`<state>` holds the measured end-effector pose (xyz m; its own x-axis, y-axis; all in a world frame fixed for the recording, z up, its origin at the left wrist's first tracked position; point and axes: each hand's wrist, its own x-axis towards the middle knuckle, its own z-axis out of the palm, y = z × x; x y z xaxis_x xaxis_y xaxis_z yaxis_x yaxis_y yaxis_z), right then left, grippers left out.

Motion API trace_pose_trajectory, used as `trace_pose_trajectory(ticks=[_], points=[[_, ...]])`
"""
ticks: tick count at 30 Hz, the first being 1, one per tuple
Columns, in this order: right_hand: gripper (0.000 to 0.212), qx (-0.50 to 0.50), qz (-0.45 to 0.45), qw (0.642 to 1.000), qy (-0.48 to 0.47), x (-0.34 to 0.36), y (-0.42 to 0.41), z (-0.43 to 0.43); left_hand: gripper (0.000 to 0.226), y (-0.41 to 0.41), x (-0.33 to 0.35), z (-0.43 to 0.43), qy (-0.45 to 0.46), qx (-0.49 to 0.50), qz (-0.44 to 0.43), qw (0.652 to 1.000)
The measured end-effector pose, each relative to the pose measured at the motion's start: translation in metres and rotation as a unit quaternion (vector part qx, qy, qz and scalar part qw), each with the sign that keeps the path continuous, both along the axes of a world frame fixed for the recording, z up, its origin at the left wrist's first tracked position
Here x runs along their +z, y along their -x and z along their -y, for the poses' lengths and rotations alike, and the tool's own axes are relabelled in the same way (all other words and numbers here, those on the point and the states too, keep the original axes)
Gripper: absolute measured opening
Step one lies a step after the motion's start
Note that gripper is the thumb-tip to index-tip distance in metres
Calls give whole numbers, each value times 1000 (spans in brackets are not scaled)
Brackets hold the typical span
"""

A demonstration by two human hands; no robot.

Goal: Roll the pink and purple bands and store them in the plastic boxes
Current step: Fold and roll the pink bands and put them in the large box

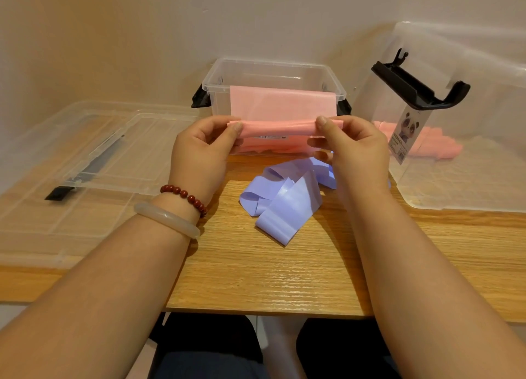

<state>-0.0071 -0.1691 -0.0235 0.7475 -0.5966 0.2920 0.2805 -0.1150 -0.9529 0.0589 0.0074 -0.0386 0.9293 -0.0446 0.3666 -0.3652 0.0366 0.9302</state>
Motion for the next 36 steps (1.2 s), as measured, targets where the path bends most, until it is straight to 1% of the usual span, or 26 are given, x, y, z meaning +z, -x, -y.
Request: trace_pose_trajectory(ticks=[4,7,10,11,14,16,19,20,24,26,30,31,33,36], points=[[13,-7,10,1000,-7,1,0,0,15,1,1,0,-7,-8,6,1000],[10,-9,1,1000,21,-1,0,1,10,1,0,1,-12,-5,-5,1000],[4,10,-12,1000,15,-1,0,1,11,0,0,1,3,-16,-19,1000],[4,20,-18,1000,7,-1,-1,1,13,0,0,2,5,-22,-22,1000],[20,20,-35,999,10,-1,-2,1,19,-1,-1,3,-15,-24,-15,999],[17,8,-30,999,19,-1,-1,1,19,-2,-2,3,-21,-20,-8,1000],[4,-11,-23,999,36,-1,0,1,14,-2,-2,2,-19,-8,-5,1000],[2,-12,-25,999,40,-1,0,1,12,-1,-2,2,-16,-3,-6,1000],[8,-2,-28,999,22,-1,0,0,15,0,-1,3,-8,4,-11,1000],[11,-7,-28,1000,10,-1,0,0,12,0,-2,3,-1,-2,-17,1000],[6,-9,-16,1000,0,-2,-1,0,10,0,-2,3,1,-8,-18,1000],[9,-9,-10,1000,-5,-2,-2,0,12,0,-1,3,3,-9,-13,1000],[15,-11,-3,1000,-3,-1,-2,0,16,2,1,2,13,-13,-3,1000],[14,-5,-3,1000,19,0,0,-2,13,3,2,1,12,5,3,1000]])
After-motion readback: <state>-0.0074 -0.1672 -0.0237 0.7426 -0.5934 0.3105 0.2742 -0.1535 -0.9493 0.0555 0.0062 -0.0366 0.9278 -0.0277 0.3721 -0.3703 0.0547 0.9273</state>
